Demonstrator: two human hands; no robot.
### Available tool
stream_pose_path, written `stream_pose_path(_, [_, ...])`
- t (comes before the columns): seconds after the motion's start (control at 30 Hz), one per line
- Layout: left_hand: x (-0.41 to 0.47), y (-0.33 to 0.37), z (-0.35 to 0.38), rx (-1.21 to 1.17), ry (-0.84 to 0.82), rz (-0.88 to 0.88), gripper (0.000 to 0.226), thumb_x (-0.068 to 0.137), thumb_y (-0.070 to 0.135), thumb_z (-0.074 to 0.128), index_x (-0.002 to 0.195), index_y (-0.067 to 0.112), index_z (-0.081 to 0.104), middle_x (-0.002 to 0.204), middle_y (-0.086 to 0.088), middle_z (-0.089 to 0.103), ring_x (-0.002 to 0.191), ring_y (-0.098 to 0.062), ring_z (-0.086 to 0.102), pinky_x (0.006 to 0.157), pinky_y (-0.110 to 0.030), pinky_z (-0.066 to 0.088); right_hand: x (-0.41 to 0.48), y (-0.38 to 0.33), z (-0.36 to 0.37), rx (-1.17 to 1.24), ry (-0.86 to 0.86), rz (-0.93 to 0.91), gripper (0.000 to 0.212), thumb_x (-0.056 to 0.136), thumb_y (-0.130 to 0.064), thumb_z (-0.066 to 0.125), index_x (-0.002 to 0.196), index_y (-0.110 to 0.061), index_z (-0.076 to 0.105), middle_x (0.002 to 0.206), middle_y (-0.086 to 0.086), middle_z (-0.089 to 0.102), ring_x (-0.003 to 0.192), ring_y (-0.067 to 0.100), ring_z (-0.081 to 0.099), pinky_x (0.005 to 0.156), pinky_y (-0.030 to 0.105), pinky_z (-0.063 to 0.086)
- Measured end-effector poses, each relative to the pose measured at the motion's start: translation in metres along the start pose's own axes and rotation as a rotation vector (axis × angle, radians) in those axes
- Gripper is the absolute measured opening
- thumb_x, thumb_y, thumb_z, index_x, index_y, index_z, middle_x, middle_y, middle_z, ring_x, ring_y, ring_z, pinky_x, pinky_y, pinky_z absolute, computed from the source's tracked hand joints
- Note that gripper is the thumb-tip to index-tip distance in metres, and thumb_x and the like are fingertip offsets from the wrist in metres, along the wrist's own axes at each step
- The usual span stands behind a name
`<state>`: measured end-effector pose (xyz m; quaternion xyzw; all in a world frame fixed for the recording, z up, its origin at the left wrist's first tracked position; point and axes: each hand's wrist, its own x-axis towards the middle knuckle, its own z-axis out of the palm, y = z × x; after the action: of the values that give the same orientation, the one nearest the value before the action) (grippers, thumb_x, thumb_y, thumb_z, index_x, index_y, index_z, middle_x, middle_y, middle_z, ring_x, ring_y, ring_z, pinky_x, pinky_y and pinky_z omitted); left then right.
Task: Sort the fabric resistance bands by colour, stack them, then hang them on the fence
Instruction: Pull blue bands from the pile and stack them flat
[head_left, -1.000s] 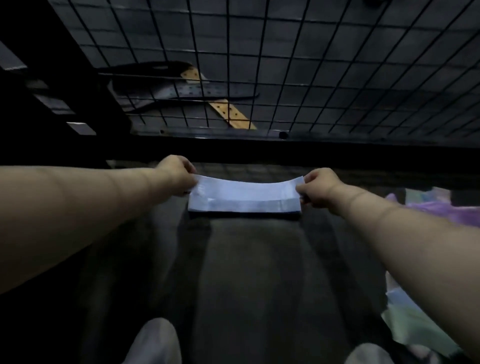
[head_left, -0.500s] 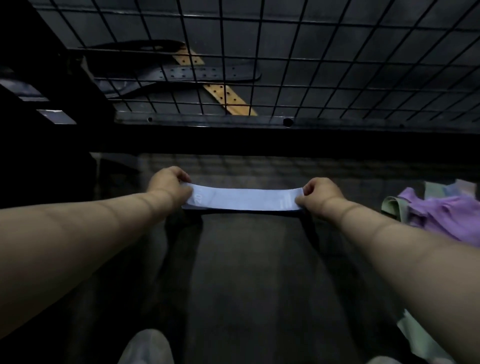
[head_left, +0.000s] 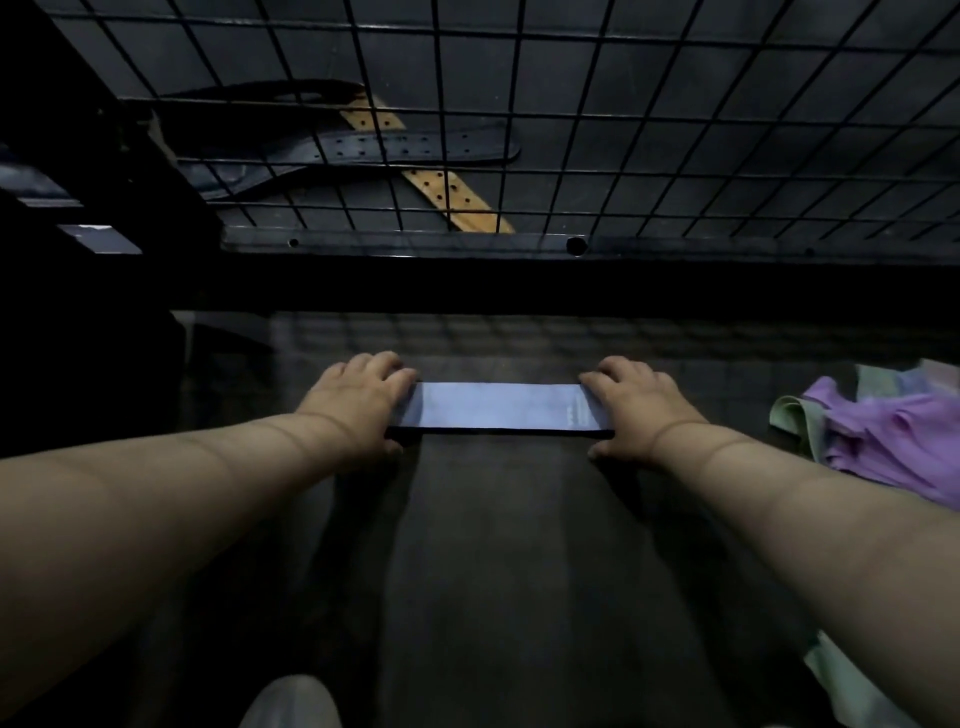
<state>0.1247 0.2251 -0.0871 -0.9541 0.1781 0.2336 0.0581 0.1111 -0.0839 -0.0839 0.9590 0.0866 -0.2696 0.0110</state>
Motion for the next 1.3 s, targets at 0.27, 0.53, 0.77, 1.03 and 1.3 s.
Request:
stream_pose_path(0.27, [0.008,0.003,0.003,-0.033,0.027,-0.012,0.065,0.087,0.045,0.062,0.144,0.027,0.038,0.144,-0.001,0.04,0.131,-0.022,0.042,0.106,-0.034,0.033,0.008,0.003,0.006,0.15,0.035,0.002,0.075,0.082,-0.035,0.073,0.146,-0.025,0.037,0.145,0.003,0.035,0.132,0.027,0.037,0.109,0.035,0.03])
stream_pose_path(0.53, [-0.002,0.005,0.02,-0.73,0.088,-0.652,0.051,0.096,0.035,0.051,0.14,0.011,0.047,0.143,-0.021,0.036,0.131,-0.041,0.037,0.11,-0.04,0.034,0.006,0.015,0.027,0.886,0.136,0.491,0.023,0.092,-0.032,0.058,0.103,-0.013,0.054,0.117,0.012,0.057,0.105,0.027,0.056,0.086,0.03,0.042])
stream_pose_path(0.77, [-0.004,0.006,0.025,-0.877,0.121,-0.664,0.03,0.097,0.019,0.053,0.122,0.012,0.069,0.123,-0.012,0.066,0.11,-0.033,0.061,0.085,-0.027,0.042,0.005,0.01,0.026,0.855,0.127,0.47,0.019,0.094,-0.024,0.057,0.106,-0.009,0.057,0.102,0.008,0.06,0.094,0.023,0.056,0.079,0.025,0.038])
stream_pose_path(1.03, [-0.01,0.003,0.021,-0.369,0.047,-0.421,0.081,0.088,0.052,0.059,0.154,0.021,0.024,0.151,-0.01,0.026,0.14,-0.031,0.026,0.114,-0.037,0.024,-0.001,0.011,0.025,0.491,0.194,0.263,0.062,0.084,-0.039,0.067,0.134,-0.012,0.043,0.135,0.01,0.04,0.127,0.028,0.04,0.106,0.035,0.034])
stream_pose_path(1.3, [0.009,-0.01,0.009,-0.042,-0.01,0.053,0.079,0.085,0.05,0.066,0.15,0.025,0.03,0.147,-0.003,0.034,0.133,-0.024,0.038,0.109,-0.035,0.031,0.007,0.008,0.008,0.081,0.024,-0.075,0.071,0.088,-0.037,0.067,0.148,-0.02,0.034,0.147,0.005,0.032,0.135,0.025,0.033,0.113,0.033,0.026])
